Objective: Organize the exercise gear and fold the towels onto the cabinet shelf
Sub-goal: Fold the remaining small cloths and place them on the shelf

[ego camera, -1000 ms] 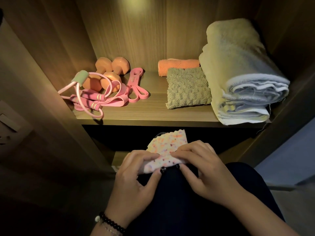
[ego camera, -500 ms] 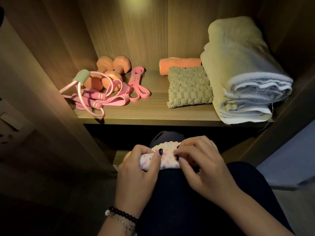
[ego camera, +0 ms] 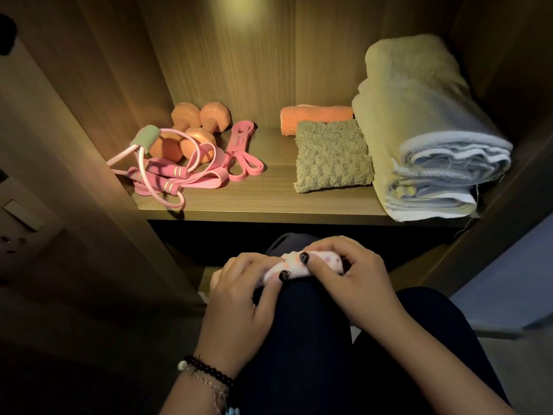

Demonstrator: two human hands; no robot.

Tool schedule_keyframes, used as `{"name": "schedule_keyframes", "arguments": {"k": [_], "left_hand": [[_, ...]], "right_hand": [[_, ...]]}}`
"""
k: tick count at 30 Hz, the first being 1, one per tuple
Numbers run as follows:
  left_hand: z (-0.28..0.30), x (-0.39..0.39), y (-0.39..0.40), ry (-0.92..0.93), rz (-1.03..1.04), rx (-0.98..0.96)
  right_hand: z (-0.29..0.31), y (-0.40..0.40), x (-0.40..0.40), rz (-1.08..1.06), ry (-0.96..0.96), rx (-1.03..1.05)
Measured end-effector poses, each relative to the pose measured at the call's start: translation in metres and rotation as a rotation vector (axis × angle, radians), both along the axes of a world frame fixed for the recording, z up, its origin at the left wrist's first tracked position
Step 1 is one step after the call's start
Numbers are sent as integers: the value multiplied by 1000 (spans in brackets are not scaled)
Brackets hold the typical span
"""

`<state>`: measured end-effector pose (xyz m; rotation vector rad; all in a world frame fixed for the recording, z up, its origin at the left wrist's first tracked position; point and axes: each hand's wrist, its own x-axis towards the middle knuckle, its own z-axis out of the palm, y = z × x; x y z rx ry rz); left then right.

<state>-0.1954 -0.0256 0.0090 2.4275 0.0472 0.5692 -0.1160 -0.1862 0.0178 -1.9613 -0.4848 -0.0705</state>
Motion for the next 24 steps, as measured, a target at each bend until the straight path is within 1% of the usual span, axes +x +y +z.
{"name": "schedule_keyframes", "arguments": {"k": [2,4,7,10,12,15,18,21,24], "left_hand": [[1,7,-1,49,29,-43],[3,14,-2,100,53,-110],[9,20,4,166,10,-263],[14,23,12,219,-58,-411],[18,25,15,246,-87,-474],[23,31,16,263,-141,-564],[27,44,19,246,-173,-738],[30,60,20,270,-219,-896],[32,83,19,279,-207,-989]], "right_hand": [[1,6,5,-125,56,-1],[0,8,8,-212,105,-59],[0,6,12,-205,190,-127],[4,5,17,-176,242,-39],[9,7,21,-150,270,41],[22,13,31,-83,226,104],[41,20,45,5,183,127],[57,25,64,91,129,138],[62,32,86,75,93,166]]}}
